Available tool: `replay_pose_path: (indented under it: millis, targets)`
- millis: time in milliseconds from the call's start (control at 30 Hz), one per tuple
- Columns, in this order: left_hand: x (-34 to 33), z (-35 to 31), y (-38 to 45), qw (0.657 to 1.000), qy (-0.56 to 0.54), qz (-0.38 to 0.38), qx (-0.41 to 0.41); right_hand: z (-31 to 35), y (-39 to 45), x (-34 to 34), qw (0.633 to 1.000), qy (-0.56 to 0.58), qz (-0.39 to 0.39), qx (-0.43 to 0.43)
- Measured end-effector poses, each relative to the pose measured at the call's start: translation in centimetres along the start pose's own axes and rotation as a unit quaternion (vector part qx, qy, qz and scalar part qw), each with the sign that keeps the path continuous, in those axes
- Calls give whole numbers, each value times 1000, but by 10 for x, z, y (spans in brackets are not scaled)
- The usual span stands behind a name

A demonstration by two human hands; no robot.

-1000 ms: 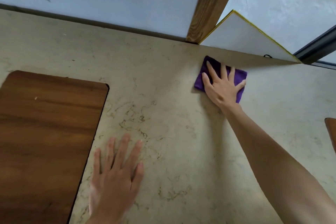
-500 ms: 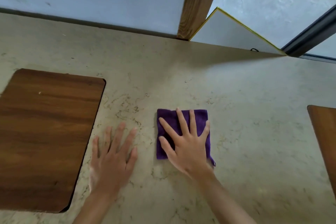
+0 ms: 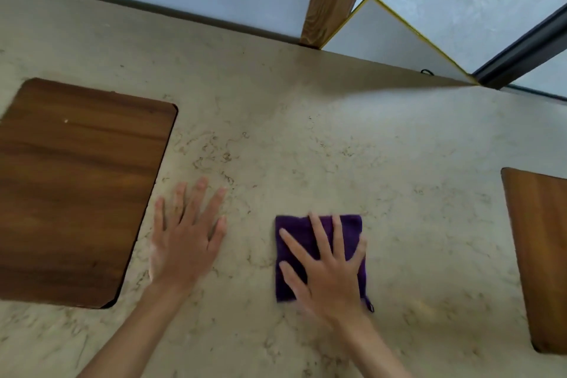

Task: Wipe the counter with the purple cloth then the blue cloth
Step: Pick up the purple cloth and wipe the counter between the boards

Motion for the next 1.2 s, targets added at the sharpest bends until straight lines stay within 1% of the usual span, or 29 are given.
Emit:
replay_pose_path:
  millis: [67, 167, 233, 300, 400, 500, 567, 667, 833, 867, 933, 1000, 1067, 1133, 1200]
  targets:
    - [-1, 0, -1, 1000, -5, 3, 1, -19, 73, 12, 999, 13, -17, -32]
    - [-4, 1, -3, 1000, -13, -4, -2, -49, 193, 22, 997, 32, -6, -69]
    - [-4, 1, -1, 1000, -10, -10, -6, -69, 257, 29, 995, 42, -4, -90]
    - [-6, 3, -1, 1000, -2, -11, -8, -78, 298, 32, 994, 50, 7, -98]
    - [-8, 7, 0, 1000, 11, -15, -7, -78, 315, 33, 994, 50, 16, -95]
    - [-7, 6, 1, 1000, 10, -16, -3, -69, 286, 32, 995, 47, 4, -84]
    - [-6, 7, 2, 1000, 10, -10, 0, -62, 238, 26, 997, 35, -2, -73]
    - [-3, 10, -1, 1000, 6, 0, 8, -60, 122, 12, 998, 8, -14, -68]
    - [-2, 7, -5, 999, -20, 13, 23, -94, -98, -19, 993, -48, 25, -102]
    - [-1, 5, -6, 999, -17, 16, 25, -102, -131, -21, 992, -53, 29, -110]
    - [-3, 6, -8, 999, -13, 26, 35, -112, -168, -25, 988, -63, 39, -132]
    - [-5, 6, -6, 999, -13, 33, 37, -118, -173, -27, 985, -60, 63, -151]
    - [-7, 5, -4, 999, -5, 36, 39, -119, -148, -26, 985, -36, 80, -149]
    - [-6, 6, -3, 998, 8, 33, 44, -123, -92, -18, 988, -15, 65, -139]
    - [-7, 3, -3, 999, 13, 32, 40, -134, -6, -2, 991, -2, 18, -134]
Point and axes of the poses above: each hand's wrist, its own y-axis towards the middle knuckle, its own x-axis out of the back of the hand, z = x × y, the point moved 9 cm from there along y, towards the middle knuckle, and after that the axes turned 10 degrees about -y, right-handed, at the moved point
